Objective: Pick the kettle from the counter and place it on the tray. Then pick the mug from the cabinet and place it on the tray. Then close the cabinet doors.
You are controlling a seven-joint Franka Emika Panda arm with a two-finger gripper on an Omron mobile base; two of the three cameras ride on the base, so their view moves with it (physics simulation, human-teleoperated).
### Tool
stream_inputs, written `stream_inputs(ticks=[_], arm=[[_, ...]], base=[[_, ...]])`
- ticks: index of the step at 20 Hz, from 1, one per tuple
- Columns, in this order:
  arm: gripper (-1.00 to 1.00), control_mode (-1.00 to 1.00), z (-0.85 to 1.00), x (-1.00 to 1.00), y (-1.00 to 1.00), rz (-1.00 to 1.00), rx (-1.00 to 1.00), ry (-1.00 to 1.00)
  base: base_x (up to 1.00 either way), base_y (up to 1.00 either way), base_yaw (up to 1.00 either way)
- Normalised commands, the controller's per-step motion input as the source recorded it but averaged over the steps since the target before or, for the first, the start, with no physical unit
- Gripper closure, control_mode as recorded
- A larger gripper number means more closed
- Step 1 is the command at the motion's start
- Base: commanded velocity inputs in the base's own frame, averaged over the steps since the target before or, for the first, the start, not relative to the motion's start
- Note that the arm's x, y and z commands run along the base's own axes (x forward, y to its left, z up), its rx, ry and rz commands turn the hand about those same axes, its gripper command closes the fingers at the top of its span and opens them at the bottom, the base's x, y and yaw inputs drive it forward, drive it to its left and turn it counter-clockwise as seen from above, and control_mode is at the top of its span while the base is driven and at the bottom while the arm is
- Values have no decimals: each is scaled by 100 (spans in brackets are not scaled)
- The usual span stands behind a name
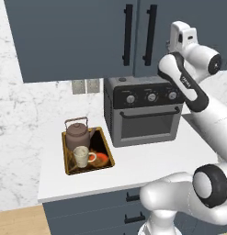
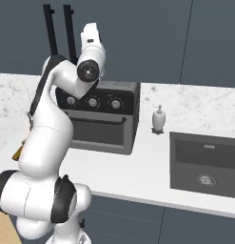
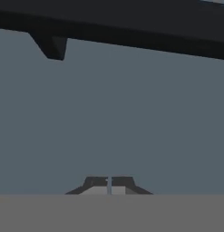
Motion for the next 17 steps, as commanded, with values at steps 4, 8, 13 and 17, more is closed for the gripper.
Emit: stream_inputs(ticks=[4,8,13,17], arm=[[100,-100,0,99,17,-16,0,9],[100,-100,-4,94,14,-14,0,10],[100,-100,-13,88,7,-14,0,9],[100,-100,-21,86,3,-12,0,6]], base=[[0,0,0],[0,0,0],[0,0,0],[0,0,0]])
